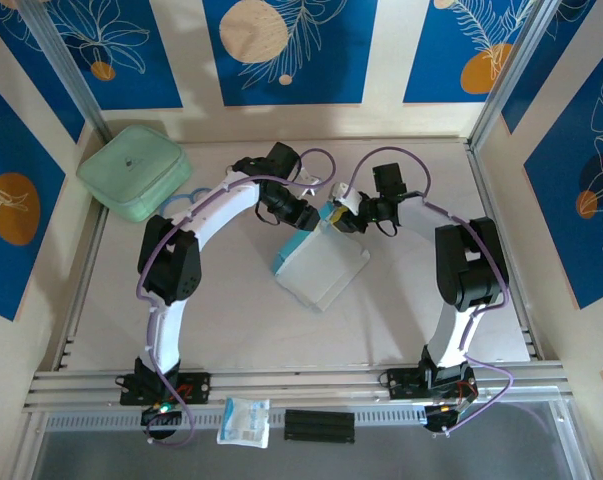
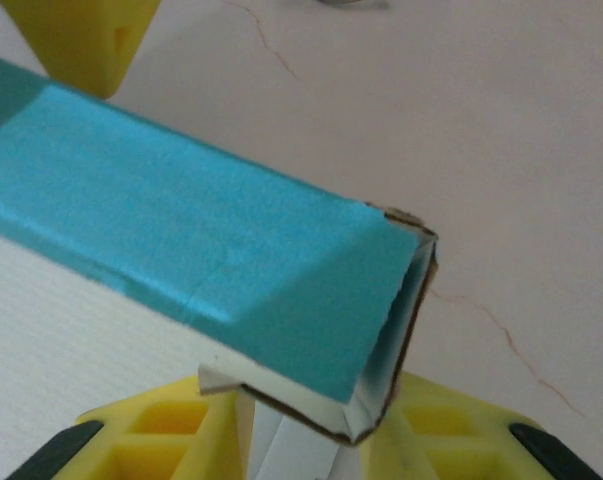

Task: Fold the paper box

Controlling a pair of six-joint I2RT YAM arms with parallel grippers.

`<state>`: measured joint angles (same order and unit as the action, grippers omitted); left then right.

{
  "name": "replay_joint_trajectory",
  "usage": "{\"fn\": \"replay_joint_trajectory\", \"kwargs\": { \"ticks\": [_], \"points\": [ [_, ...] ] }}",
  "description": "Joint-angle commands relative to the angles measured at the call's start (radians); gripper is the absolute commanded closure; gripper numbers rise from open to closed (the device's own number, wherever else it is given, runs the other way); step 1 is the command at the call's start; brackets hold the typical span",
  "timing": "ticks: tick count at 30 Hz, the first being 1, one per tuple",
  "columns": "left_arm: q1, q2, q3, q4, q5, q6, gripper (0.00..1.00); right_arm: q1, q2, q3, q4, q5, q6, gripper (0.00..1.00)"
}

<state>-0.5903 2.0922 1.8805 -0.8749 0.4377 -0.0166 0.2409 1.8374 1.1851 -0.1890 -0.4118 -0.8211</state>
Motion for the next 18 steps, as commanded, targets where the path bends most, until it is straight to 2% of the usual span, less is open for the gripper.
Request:
{"fn": "replay_joint_trajectory", "kwargs": {
  "ticks": [1, 7, 10, 13, 16, 18],
  "points": [
    [0.000, 0.031, 0.019, -0.016, -0.001, 0.023, 0.55, 0.021, 0.023, -0.012, 0.025, 0.030, 0.030, 0.69],
    [0.001, 0.032, 0.017, -0.010, -0.002, 0.020, 0.55, 0.028, 0.032, 0.016, 0.050, 0.053, 0.076, 0.69],
    [0.001, 0.034, 0.017, -0.009, -0.006, 0.015, 0.55, 0.028, 0.041, 0.061, 0.012, 0.010, 0.124, 0.70],
    [0.006, 0.029, 0.010, 0.005, -0.007, -0.002, 0.55, 0.037, 0.046, 0.091, -0.012, -0.034, 0.196, 0.78],
    [0.022, 0.013, -0.015, 0.048, 0.042, -0.031, 0.55, 0.057, 0.041, 0.079, 0.030, -0.028, 0.264, 0.80],
    [0.032, 0.005, -0.027, 0.076, 0.071, -0.042, 0.55, 0.080, 0.035, 0.060, 0.058, -0.013, 0.255, 0.81]
  ]
}}
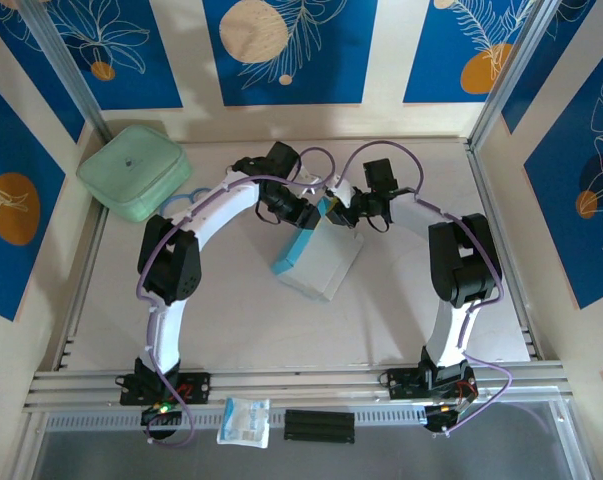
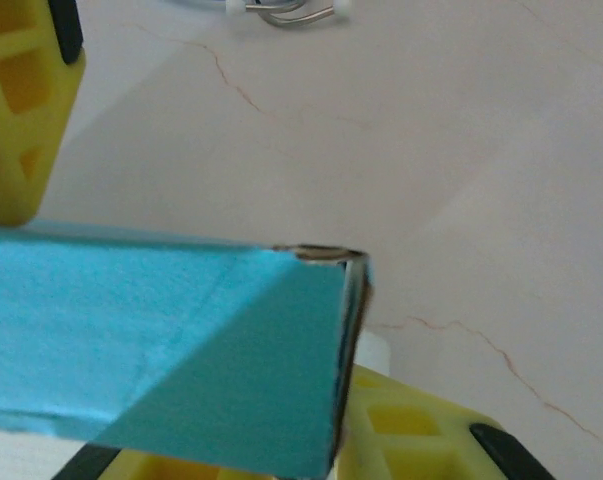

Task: Fold the paper box

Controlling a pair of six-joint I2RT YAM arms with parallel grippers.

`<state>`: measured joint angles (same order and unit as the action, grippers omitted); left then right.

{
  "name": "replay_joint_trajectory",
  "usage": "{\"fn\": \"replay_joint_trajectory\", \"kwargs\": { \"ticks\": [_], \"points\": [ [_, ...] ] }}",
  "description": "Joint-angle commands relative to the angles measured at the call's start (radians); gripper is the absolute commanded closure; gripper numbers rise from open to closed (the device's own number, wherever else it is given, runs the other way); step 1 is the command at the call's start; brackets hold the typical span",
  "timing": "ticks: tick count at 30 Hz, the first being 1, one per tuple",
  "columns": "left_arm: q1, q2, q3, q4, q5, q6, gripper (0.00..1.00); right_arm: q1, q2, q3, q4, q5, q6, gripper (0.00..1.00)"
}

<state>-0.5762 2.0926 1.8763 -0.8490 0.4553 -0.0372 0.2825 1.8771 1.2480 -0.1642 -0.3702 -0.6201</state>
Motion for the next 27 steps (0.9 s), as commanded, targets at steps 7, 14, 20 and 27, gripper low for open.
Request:
{"fn": "replay_joint_trajectory", "kwargs": {
  "ticks": [7, 14, 20, 27],
  "points": [
    [0.046, -0.006, -0.048, 0.092, 0.136, -0.057, 0.57, 0.078, 0.011, 0.025, 0.068, -0.032, 0.095, 0.88],
    [0.109, -0.085, -0.189, 0.297, 0.283, -0.217, 0.60, 0.145, -0.037, -0.001, 0.127, 0.162, 0.322, 1.00],
    [0.158, -0.105, -0.265, 0.416, 0.371, -0.320, 0.60, 0.238, -0.134, -0.052, 0.061, 0.370, 0.546, 1.00],
    [0.164, -0.089, -0.271, 0.347, 0.312, -0.266, 0.58, 0.307, -0.167, -0.002, -0.211, 0.546, 0.753, 1.00]
  ]
}}
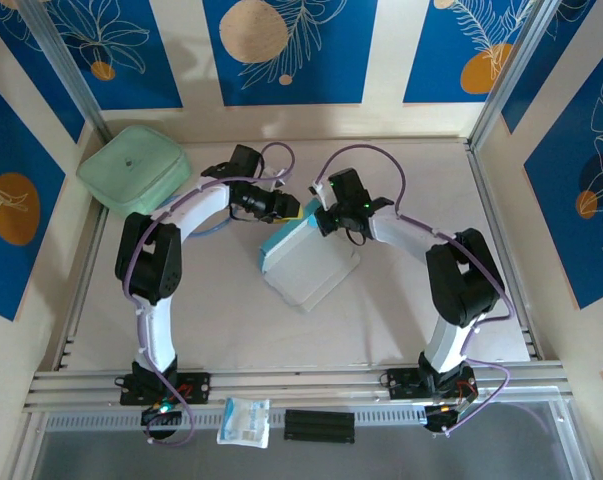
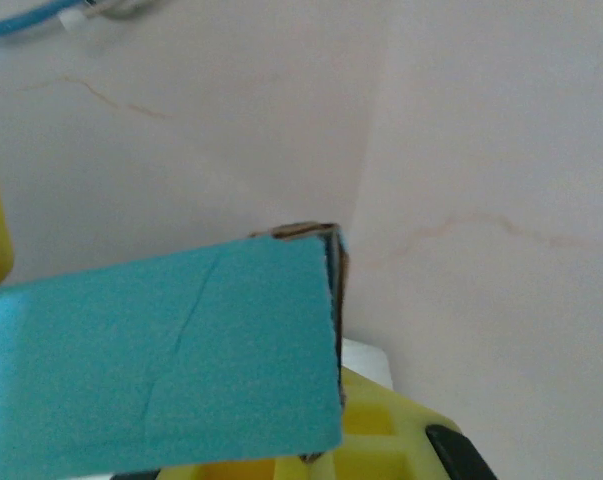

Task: Fold the paper box

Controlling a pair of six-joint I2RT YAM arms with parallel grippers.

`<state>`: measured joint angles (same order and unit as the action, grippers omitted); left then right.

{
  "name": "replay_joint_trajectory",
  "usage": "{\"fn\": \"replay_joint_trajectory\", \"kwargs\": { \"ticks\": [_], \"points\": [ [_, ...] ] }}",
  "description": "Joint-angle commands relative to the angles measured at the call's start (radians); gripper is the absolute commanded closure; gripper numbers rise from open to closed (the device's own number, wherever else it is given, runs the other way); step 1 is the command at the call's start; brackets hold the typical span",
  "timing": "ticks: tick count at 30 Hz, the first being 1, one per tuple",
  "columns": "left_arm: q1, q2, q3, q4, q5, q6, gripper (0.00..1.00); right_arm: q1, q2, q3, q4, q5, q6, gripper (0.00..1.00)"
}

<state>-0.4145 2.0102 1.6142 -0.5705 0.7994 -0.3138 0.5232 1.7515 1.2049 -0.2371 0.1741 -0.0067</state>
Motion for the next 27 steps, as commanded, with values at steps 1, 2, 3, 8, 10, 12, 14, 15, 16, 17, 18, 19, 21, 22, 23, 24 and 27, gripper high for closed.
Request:
{"fn": "replay_joint_trajectory", "kwargs": {
  "ticks": [1, 2, 3, 8, 10, 12, 14, 15, 16, 17, 18, 19, 21, 22, 23, 24, 27],
  "points": [
    [0.002, -0.007, -0.012, 0.069, -0.032, 0.012, 0.57, 0.073, -0.035, 0.053, -0.170, 0.022, 0.165, 1.00],
    [0.002, -0.004, -0.011, 0.065, -0.036, 0.018, 0.56, 0.077, -0.024, 0.071, -0.200, 0.047, 0.191, 1.00],
    [0.002, -0.001, -0.009, 0.058, -0.039, 0.024, 0.55, 0.078, -0.011, 0.085, -0.221, 0.073, 0.212, 1.00],
    [0.002, 0.019, -0.002, 0.054, -0.053, 0.028, 0.54, 0.083, 0.065, 0.109, -0.175, 0.118, 0.230, 1.00],
    [0.002, 0.025, -0.005, 0.048, -0.058, 0.036, 0.54, 0.083, 0.087, 0.109, -0.144, 0.110, 0.223, 1.00],
    [0.002, 0.029, -0.011, 0.037, -0.063, 0.047, 0.54, 0.085, 0.105, 0.112, -0.124, 0.100, 0.218, 1.00],
    [0.002, 0.031, -0.019, 0.025, -0.077, 0.062, 0.54, 0.089, 0.114, 0.097, -0.085, 0.098, 0.202, 0.98],
    [0.002, 0.035, -0.021, 0.019, -0.085, 0.067, 0.54, 0.090, 0.117, 0.092, -0.069, 0.098, 0.197, 0.97],
    [0.002, 0.038, -0.020, 0.013, -0.090, 0.072, 0.56, 0.090, 0.121, 0.088, -0.055, 0.091, 0.189, 0.96],
    [0.002, 0.042, -0.020, 0.010, -0.092, 0.076, 0.57, 0.091, 0.123, 0.080, -0.036, 0.089, 0.183, 0.94],
    [0.002, 0.042, -0.022, 0.012, -0.092, 0.078, 0.58, 0.092, 0.125, 0.073, -0.021, 0.088, 0.180, 0.92],
    [0.002, 0.042, -0.024, 0.012, -0.091, 0.078, 0.59, 0.091, 0.129, 0.069, -0.010, 0.081, 0.175, 0.90],
    [0.002, 0.042, -0.024, 0.017, -0.089, 0.078, 0.60, 0.093, 0.135, 0.055, 0.018, 0.067, 0.162, 0.85],
    [0.002, 0.044, -0.022, 0.017, -0.089, 0.076, 0.61, 0.095, 0.137, 0.047, 0.035, 0.059, 0.155, 0.83],
    [0.002, 0.045, -0.021, 0.017, -0.088, 0.075, 0.62, 0.095, 0.137, 0.038, 0.054, 0.049, 0.148, 0.81],
    [0.001, 0.047, -0.018, 0.016, -0.086, 0.076, 0.62, 0.093, 0.137, 0.027, 0.078, 0.045, 0.140, 0.80],
    [0.002, 0.048, -0.010, 0.013, -0.083, 0.075, 0.62, 0.091, 0.132, -0.018, 0.172, 0.035, 0.093, 0.80]
  ]
}}
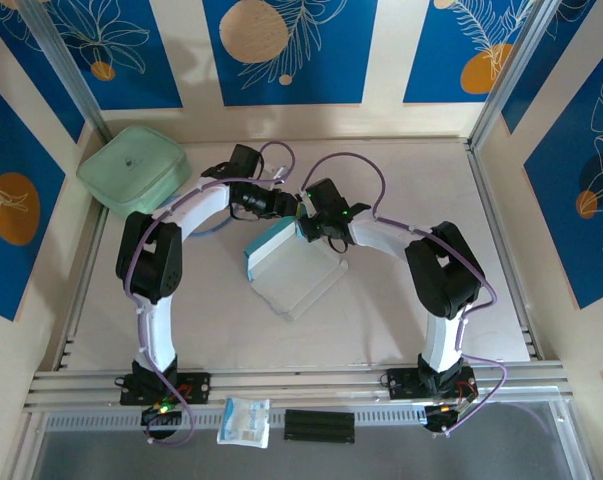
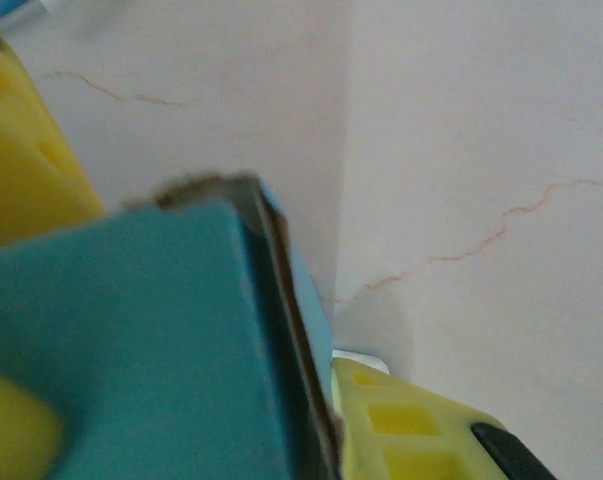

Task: Fold the paper box

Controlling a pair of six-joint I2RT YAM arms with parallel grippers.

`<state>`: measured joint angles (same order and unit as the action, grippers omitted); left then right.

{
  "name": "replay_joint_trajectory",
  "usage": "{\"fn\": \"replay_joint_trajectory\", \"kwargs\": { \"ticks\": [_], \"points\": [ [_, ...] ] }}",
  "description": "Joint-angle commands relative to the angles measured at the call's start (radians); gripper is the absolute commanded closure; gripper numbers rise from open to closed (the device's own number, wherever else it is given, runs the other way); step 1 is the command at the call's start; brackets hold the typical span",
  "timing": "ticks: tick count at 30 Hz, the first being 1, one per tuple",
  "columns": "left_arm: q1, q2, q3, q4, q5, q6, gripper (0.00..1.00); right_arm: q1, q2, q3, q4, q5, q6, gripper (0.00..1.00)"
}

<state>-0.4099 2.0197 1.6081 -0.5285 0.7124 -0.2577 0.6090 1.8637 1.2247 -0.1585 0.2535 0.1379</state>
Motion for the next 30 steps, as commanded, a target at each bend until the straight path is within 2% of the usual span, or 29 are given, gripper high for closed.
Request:
{"fn": "replay_joint_trajectory", "kwargs": {
  "ticks": [1, 7, 13, 15, 18, 20, 23, 27, 30],
  "points": [
    [-0.003, 0.038, -0.004, -0.028, 0.004, 0.019, 0.62, 0.004, 0.020, -0.056, 0.133, -0.052, -0.069, 0.80],
    [-0.003, 0.037, -0.001, -0.025, 0.012, 0.017, 0.62, -0.028, 0.022, -0.112, 0.277, -0.134, -0.113, 0.86],
    [-0.002, 0.045, 0.001, -0.024, 0.012, 0.013, 0.62, -0.041, 0.065, -0.110, 0.319, -0.186, -0.062, 0.92],
    [-0.003, 0.044, 0.001, -0.027, 0.006, 0.014, 0.62, -0.030, 0.088, -0.089, 0.295, -0.105, -0.022, 0.95],
    [-0.002, 0.041, 0.001, -0.025, 0.000, 0.011, 0.62, 0.007, 0.117, -0.046, 0.220, 0.133, 0.048, 0.99],
    [-0.001, 0.039, 0.002, -0.024, -0.001, 0.009, 0.62, 0.023, 0.132, -0.030, 0.186, 0.210, 0.085, 1.00],
    [0.002, 0.034, 0.004, -0.025, -0.018, 0.009, 0.60, 0.035, 0.135, -0.037, 0.187, 0.252, 0.126, 1.00],
    [0.015, 0.021, -0.009, -0.004, -0.028, -0.003, 0.55, 0.037, 0.125, -0.062, 0.229, 0.212, 0.123, 1.00],
    [0.022, 0.022, -0.011, 0.000, -0.040, -0.009, 0.54, 0.032, 0.135, -0.046, 0.204, 0.222, 0.138, 1.00]
  ]
}}
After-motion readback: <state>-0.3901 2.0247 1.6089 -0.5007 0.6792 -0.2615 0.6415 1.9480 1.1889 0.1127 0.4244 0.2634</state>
